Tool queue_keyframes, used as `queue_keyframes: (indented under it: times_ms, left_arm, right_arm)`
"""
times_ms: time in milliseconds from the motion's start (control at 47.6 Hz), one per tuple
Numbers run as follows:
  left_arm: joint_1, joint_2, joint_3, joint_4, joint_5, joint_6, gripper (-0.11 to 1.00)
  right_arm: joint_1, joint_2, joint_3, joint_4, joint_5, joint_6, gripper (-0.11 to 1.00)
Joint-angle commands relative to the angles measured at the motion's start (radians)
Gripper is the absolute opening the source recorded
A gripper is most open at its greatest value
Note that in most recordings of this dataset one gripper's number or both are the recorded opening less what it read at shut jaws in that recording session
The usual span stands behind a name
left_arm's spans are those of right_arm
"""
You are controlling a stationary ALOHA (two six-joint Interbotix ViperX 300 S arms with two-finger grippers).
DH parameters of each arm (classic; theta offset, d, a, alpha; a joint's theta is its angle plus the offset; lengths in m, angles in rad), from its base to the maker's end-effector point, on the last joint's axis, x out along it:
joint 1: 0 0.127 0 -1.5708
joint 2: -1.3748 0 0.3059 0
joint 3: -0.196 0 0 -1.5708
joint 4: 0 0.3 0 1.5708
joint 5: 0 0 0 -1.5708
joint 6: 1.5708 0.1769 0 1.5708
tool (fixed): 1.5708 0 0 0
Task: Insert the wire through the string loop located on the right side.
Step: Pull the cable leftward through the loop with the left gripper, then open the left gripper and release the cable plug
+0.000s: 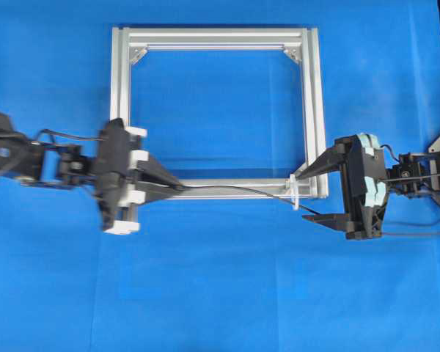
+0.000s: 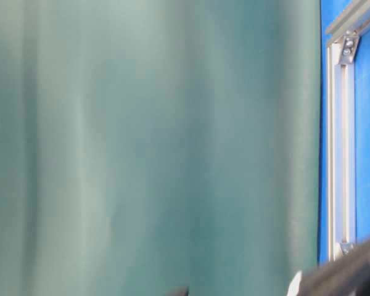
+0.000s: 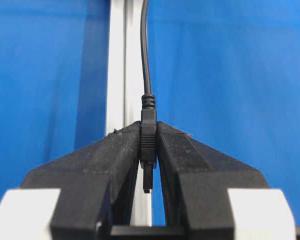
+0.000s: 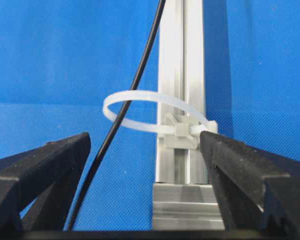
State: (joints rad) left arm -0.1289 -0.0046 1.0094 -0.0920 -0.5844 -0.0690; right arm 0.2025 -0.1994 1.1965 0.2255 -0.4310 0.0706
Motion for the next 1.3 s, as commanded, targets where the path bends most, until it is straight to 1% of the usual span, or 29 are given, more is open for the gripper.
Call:
queue_keyframes:
  times_ms: [0, 231, 505, 757, 1283]
  left_arm:
    - [-0.006, -0.083, 0.066, 0.002, -0.026, -0.003, 0.08]
    - [-0.006, -0.215, 0.232, 0.002, -0.029, -0.018, 0.08]
    - [-0.006, -0.301, 0.333, 0.003, -0.026, -0.023, 0.08]
    - [-0.006, -0.344, 0.377, 0.002, -0.011, -0.025, 0.08]
    - [-0.006, -0.344, 0.371, 0.002, 0.035, -0.021, 0.09]
  right_arm:
    - [0.000, -0.017, -0.017, 0.000, -0.003, -0.002, 0.92]
    - [0.000, -0.031, -0.018, 0.000, 0.005, -0.002, 0.92]
    - [0.000, -0.063, -0.018, 0.000, 0.018, 0.000, 0.92]
    - [0.000, -0.069, -0.018, 0.000, 0.026, 0.000, 0.92]
    - [0.000, -0.069, -0.018, 0.000, 0.029, 0.000, 0.92]
